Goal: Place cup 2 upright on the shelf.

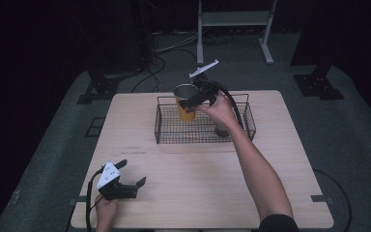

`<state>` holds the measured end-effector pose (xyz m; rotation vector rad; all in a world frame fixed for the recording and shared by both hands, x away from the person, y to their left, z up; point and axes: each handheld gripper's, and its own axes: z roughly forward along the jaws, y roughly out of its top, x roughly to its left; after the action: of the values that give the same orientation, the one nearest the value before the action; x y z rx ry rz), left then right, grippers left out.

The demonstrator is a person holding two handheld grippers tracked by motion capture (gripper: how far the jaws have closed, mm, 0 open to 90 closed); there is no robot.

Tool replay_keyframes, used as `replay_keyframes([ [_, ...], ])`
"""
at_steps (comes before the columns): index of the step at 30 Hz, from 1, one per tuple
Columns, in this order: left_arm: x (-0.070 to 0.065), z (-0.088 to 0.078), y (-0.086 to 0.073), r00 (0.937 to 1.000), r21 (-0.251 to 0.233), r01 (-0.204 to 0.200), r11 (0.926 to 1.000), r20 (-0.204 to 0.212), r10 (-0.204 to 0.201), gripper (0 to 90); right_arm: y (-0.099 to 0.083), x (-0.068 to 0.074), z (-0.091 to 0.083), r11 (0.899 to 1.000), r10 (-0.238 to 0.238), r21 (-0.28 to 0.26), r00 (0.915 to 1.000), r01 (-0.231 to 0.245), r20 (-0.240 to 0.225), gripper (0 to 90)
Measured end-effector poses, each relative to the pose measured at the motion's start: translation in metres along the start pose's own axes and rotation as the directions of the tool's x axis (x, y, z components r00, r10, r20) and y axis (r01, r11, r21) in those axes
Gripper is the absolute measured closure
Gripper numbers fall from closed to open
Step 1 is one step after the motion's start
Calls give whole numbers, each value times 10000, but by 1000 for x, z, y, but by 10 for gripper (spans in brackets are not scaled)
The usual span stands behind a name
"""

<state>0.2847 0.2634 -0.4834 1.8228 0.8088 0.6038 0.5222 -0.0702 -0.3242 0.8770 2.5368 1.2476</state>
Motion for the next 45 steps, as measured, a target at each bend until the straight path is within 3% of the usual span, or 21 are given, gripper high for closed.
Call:
replay_keyframes([
  [27,0,0,0,10000,-64,33,10000,28,-33,0,-10,-6,33,9988,371,306,9992,-376,168,131],
  [45,0,0,0,10000,-72,-23,10000,22,23,0,-27,-9,50,9961,689,520,9964,-714,488,130],
])
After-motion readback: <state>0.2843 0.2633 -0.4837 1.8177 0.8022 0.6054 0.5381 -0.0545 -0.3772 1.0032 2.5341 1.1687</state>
